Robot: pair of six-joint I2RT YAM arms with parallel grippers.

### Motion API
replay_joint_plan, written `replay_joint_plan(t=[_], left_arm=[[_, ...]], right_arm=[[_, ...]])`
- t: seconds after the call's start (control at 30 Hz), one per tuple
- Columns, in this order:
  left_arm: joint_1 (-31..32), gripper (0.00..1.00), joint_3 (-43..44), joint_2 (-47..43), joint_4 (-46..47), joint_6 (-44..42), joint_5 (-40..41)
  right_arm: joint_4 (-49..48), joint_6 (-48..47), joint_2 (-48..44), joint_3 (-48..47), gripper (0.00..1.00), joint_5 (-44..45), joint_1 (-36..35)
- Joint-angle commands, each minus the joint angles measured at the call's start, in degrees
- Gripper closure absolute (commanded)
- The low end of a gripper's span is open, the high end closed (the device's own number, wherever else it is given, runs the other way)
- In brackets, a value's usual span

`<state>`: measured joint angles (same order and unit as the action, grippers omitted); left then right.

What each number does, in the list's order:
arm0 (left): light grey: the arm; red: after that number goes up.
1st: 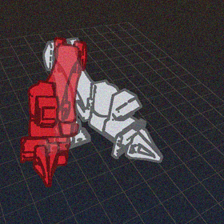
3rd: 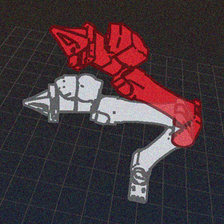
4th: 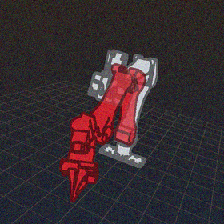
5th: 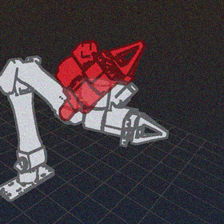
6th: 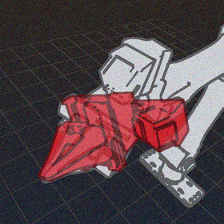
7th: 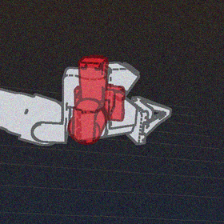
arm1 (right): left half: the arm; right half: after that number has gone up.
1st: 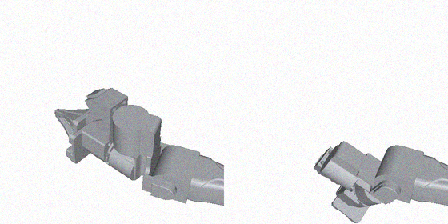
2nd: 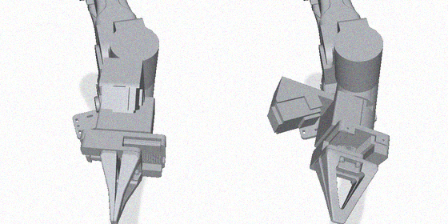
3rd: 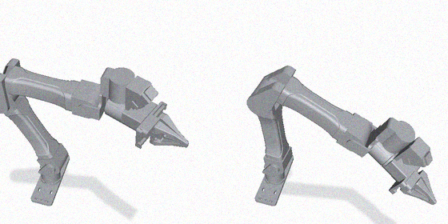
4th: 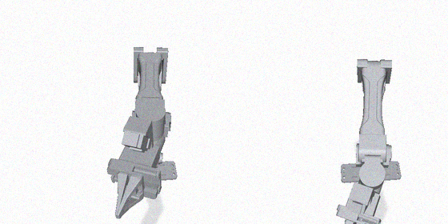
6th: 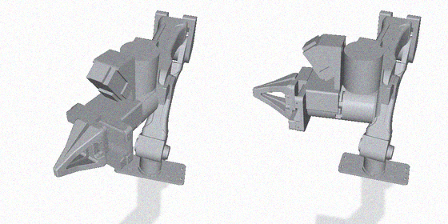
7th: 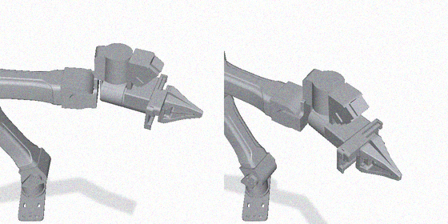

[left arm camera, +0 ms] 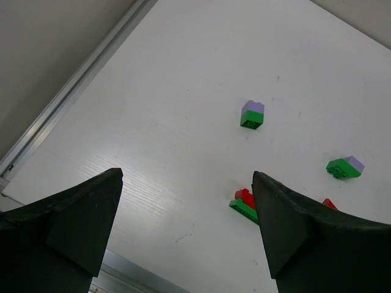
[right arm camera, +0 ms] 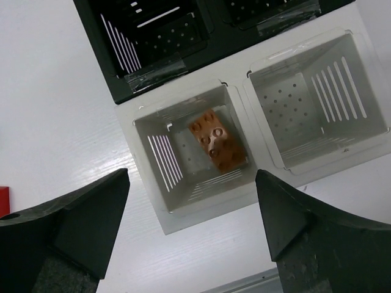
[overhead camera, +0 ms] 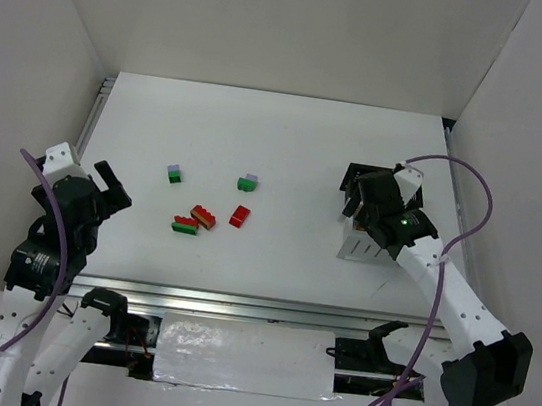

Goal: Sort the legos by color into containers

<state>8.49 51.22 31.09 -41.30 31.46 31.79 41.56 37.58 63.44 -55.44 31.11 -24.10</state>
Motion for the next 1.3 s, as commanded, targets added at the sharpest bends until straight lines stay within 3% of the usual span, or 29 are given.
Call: replay_joint_plan(t=[0.0,0.13,0.23,0.3,0.5,0.7,0.87,1.27], left_arm=[[-0.14,0.00,0.02,-0.15,3.15,-1.23,-0.15],[-0.05,0.01,-0.07,-0.24,3.15,-1.23,-0.24],[-0.14,0.00,0.10,-0.07,3.16,-1.14,-0.15],[-0.14,0.00,0.11,0.02,2.98,-0.97,0.11],[-0.41,0.01,-0.07,-0.77,2.54,-0.53,0.99],[-0.49,0.01,0.02,0.02,2.80,-0.79,0.03],[-0.49,0.00,-0.16,-0.33,3.24,-1.05,-0.68],[-0.49,0.00,-0.25,-0.15,3.42,-1.32,-1.55]], right_arm=[[0.27,-1.19,-1.04,-1.86,0.08,0.62,0.19],[-5.94,-7.33,-3.05,-2.22,0.05,-10.76,-3.66],[-13.33,-14.52,0.44,-4.13,0.05,-17.20,-14.72],[-14.93,-17.27,9.10,-7.38,0.05,-20.81,-20.78],[-12.12,-26.39,35.67,-28.98,0.14,-24.42,-28.45],[-7.82,-36.96,52.65,-43.24,0.24,-29.09,-31.62],[-9.21,-40.31,56.96,-45.81,0.24,-33.48,-31.89],[-8.52,-42.06,65.84,-51.51,0.27,-31.73,-32.06]])
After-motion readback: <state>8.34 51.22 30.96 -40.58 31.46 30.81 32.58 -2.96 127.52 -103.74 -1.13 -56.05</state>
